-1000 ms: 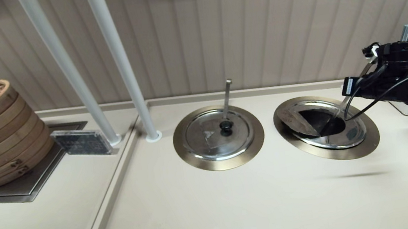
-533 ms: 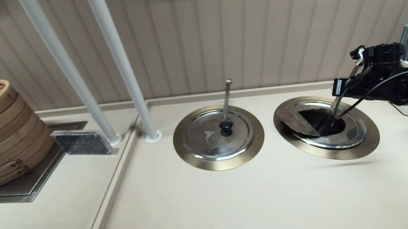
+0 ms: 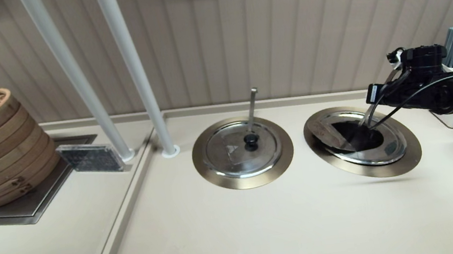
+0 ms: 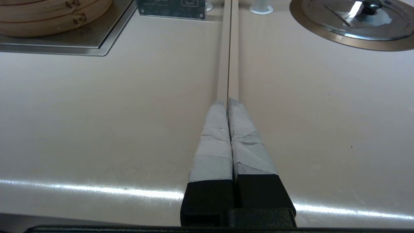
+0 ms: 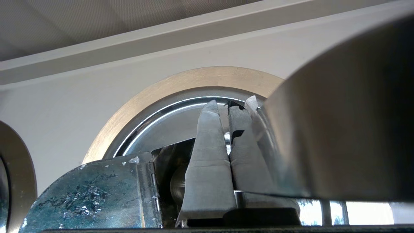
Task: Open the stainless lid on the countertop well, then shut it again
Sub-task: Stir with a spoon
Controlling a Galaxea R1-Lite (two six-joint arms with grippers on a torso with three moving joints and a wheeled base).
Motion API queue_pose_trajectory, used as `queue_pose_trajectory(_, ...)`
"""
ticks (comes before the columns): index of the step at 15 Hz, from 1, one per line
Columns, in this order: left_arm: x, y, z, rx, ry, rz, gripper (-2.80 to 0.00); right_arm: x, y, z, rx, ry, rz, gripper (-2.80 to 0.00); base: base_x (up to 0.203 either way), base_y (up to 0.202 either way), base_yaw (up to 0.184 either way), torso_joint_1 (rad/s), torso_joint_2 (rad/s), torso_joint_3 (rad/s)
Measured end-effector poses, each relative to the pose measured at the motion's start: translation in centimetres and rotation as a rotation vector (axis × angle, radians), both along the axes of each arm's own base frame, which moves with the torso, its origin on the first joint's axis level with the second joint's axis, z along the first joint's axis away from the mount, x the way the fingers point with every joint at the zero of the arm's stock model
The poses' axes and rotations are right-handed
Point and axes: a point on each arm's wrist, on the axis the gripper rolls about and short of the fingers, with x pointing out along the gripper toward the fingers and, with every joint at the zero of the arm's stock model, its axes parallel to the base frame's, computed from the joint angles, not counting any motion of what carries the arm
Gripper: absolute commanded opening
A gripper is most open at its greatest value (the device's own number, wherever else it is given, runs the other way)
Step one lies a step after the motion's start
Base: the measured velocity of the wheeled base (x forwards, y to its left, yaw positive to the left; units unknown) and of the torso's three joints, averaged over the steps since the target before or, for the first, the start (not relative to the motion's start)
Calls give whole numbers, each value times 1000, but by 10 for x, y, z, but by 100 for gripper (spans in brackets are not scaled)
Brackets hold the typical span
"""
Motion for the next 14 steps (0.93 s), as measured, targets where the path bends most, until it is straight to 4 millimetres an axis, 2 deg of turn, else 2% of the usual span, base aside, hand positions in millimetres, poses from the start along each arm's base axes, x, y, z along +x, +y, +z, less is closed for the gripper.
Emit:
queue_pose_trajectory(2, 0, 0, 0, 0, 0, 0, -280, 2, -1, 0, -2, -4, -2, -280, 0, 0, 0, 0, 0, 0)
queue_pose_trajectory(3, 0, 0, 0, 0, 0, 0, -280, 4, -1, -1, -2, -6, -2, 0, 0, 0, 0, 0, 0, 0)
queue_pose_trajectory(11, 0, 0, 0, 0, -1, 0, -280, 8, -2, -3, -2, -8, -2, 0, 0, 0, 0, 0, 0, 0)
queue_pose_trajectory(14, 0, 0, 0, 0, -1, 0, -280, 3, -1, -11, 3, 27, -8, 0, 0, 0, 0, 0, 0, 0)
